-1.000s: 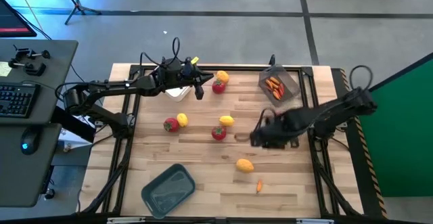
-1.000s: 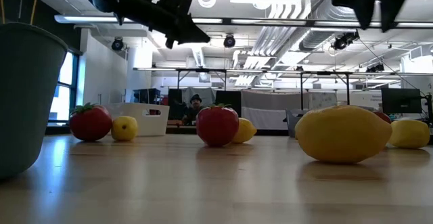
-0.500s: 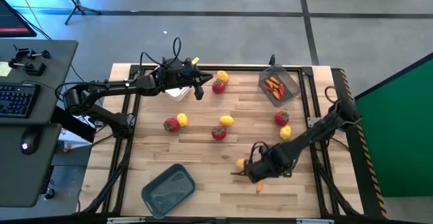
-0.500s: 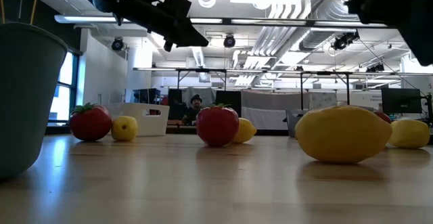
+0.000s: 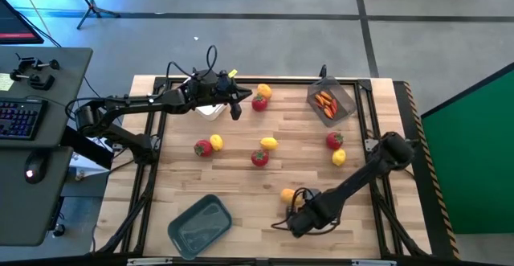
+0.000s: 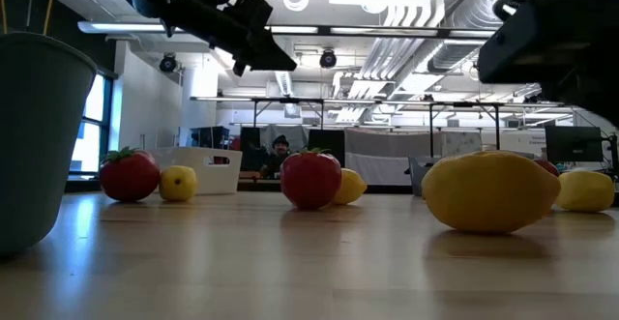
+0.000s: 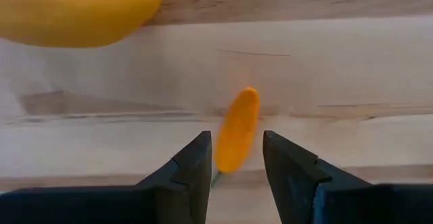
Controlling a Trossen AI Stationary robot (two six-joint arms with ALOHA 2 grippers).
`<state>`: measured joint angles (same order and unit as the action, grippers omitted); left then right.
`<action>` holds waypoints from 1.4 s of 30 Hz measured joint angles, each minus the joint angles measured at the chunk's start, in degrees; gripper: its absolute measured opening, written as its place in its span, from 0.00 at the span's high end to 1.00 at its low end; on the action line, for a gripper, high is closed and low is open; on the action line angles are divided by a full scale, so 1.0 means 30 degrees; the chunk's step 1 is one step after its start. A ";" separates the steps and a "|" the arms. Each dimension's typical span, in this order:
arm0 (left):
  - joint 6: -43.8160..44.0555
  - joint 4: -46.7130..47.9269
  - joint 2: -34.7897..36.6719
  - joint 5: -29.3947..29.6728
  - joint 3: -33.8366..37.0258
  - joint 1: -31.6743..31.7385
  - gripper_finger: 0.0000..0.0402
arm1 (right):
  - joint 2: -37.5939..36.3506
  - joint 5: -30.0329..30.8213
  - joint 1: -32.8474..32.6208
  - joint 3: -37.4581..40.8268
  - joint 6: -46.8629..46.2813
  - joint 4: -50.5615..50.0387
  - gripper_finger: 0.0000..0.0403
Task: Sort produce into baskets
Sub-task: Put the orange chili pepper into the black transparent bin
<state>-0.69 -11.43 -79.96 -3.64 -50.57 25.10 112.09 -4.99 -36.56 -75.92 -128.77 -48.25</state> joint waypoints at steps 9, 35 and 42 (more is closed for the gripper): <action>0.0049 0.0921 0.0000 -0.0003 0.0000 0.0000 0.96 | 0.0678 0.0162 0.0022 0.0000 -0.0291 0.0457 0.72; 0.2245 -0.1714 0.0051 -0.1610 0.0890 -0.0029 0.96 | -0.5239 0.7145 0.1812 -0.0699 0.5261 -0.3030 0.99; 0.4497 -0.2364 0.0051 -0.1603 0.2413 -0.0124 0.96 | -0.8564 0.8341 0.6439 -0.0692 1.0880 -0.8277 0.99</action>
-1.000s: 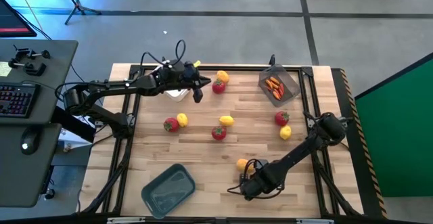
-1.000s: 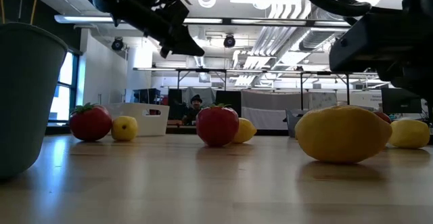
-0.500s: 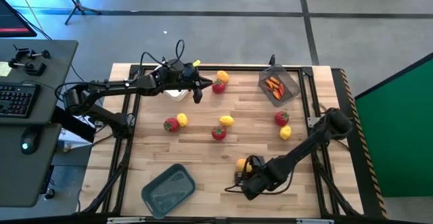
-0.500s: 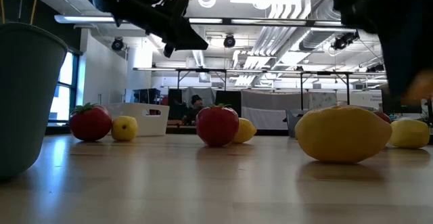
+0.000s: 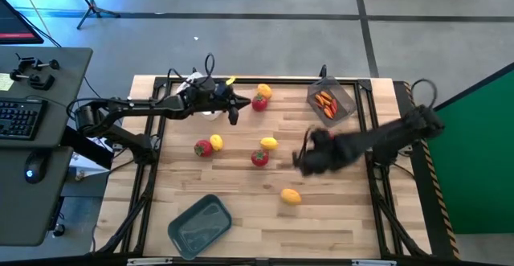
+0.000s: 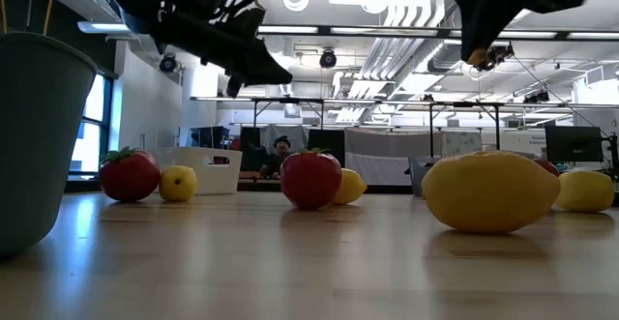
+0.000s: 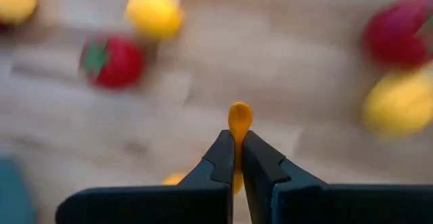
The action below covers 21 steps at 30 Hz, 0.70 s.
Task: Sort produce into baskets
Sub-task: Put the orange chili pepper into the black transparent bin
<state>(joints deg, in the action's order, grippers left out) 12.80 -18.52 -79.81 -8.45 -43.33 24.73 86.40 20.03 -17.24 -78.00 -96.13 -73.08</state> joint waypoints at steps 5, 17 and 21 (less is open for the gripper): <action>0.0020 0.0042 0.0000 0.0057 0.0486 -0.0007 0.96 | -0.1676 0.0180 0.5628 0.0007 0.8071 -0.1549 0.99; 0.1090 -0.0496 0.0000 0.0211 0.0756 -0.0065 0.96 | -0.1506 -0.2968 1.9440 0.0022 2.6099 0.1721 0.99; 0.1164 -0.0490 0.0000 0.0219 0.0756 -0.0065 0.96 | -0.0200 -0.4162 2.1877 0.0022 2.9442 0.2741 0.99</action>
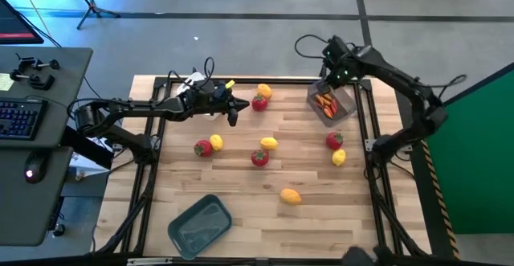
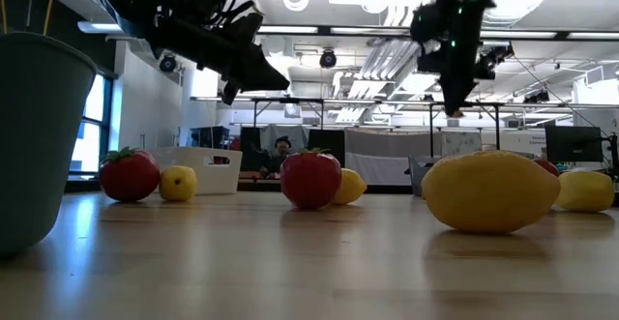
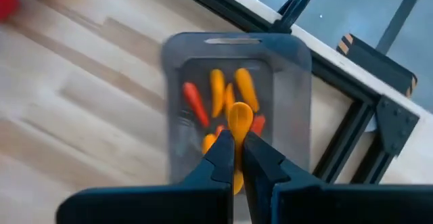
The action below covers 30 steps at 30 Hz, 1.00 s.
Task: Sort produce into baskets
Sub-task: Put the orange chili pepper into the black transparent bin
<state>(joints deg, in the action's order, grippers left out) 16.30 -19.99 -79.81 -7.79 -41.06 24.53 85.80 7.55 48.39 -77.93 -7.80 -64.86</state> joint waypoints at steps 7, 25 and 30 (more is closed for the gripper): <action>0.0007 -0.0005 0.0000 0.0015 0.0000 -0.0001 0.96 | 0.3092 -0.0166 0.2435 0.0000 0.3766 0.0462 0.99; -0.0607 0.0117 0.0000 0.2458 -0.0007 -0.1704 0.96 | 0.5799 -0.1825 0.3977 0.0000 0.6178 0.1115 0.99; -0.0627 0.0117 0.0000 0.3428 -0.0007 -0.2333 0.96 | 0.5799 -0.2548 0.3894 0.0000 0.6120 0.1569 0.99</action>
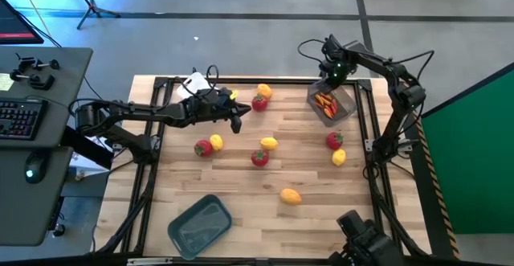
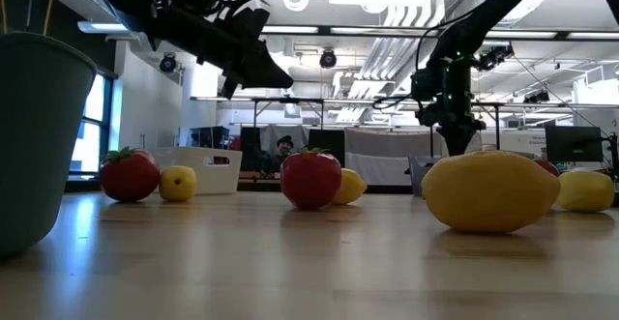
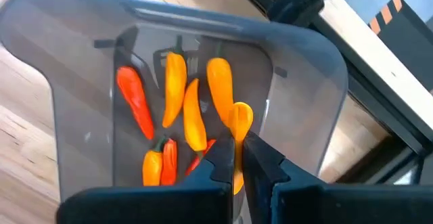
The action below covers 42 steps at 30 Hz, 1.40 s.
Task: Sort produce into baskets
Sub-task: Put the orange chili pepper into the black transparent bin, then put the lemon into the blue bin
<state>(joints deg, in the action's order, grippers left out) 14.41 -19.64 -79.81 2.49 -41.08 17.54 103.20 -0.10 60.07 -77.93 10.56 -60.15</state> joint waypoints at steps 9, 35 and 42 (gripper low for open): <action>0.0168 0.0007 0.0000 0.0936 0.0000 -0.1237 0.96 | 0.0000 -0.1170 0.0000 0.0000 -0.0557 0.0579 0.96; 0.2186 0.3295 0.0000 0.2120 -0.2307 -0.4608 0.96 | -0.4190 -0.1481 -0.0969 0.0000 -0.0010 0.1004 0.75; 0.2158 0.6195 0.0015 0.2364 -0.3966 -0.5374 0.96 | -0.7312 -0.2565 -0.3640 0.0000 -0.1744 0.0745 0.93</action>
<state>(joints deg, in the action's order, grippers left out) 20.89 -1.05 -79.77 9.58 -52.98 1.41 81.26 -7.79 49.15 -77.93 5.32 -57.92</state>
